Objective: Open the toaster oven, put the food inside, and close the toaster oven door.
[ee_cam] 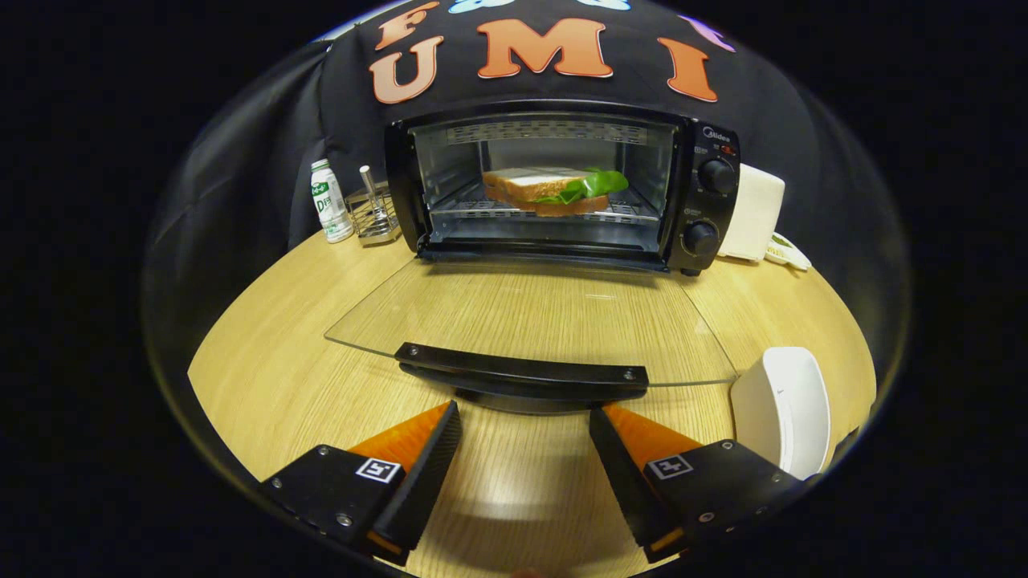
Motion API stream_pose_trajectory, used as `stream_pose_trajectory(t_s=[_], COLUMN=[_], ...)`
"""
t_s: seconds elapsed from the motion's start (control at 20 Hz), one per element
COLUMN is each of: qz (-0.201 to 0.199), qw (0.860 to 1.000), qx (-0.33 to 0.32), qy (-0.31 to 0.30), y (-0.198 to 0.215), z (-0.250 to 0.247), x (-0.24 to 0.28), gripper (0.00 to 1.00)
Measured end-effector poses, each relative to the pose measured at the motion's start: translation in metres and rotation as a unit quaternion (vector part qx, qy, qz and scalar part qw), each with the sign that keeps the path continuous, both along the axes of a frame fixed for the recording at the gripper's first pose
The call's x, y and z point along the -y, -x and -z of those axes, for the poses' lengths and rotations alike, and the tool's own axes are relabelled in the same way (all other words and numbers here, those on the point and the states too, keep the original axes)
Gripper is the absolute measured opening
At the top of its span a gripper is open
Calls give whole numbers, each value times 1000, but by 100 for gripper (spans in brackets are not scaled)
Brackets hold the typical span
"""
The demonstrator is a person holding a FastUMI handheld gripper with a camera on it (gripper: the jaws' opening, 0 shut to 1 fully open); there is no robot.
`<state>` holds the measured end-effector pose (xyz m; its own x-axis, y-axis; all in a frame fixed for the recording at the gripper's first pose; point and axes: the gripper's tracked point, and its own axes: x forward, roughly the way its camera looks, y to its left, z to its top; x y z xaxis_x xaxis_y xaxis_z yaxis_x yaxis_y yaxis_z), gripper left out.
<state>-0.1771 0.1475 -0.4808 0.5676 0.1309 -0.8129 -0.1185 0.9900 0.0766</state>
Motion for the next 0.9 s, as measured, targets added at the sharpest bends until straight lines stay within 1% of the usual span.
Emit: stream_pose_trajectory(t_s=[0.15, 0.4, 0.65, 0.8, 0.9], qz=[12, 14, 18, 18, 14], qw=[999, 995, 989, 985, 978], qx=[21, 92, 142, 170, 207], qy=[-23, -32, -26, -15, -11], y=[-20, -74, -127, -146, -159], z=[-14, -55, -94, -123, -152], x=[-2, -2, 3, 10, 12], gripper=[96, 96, 95, 95, 95])
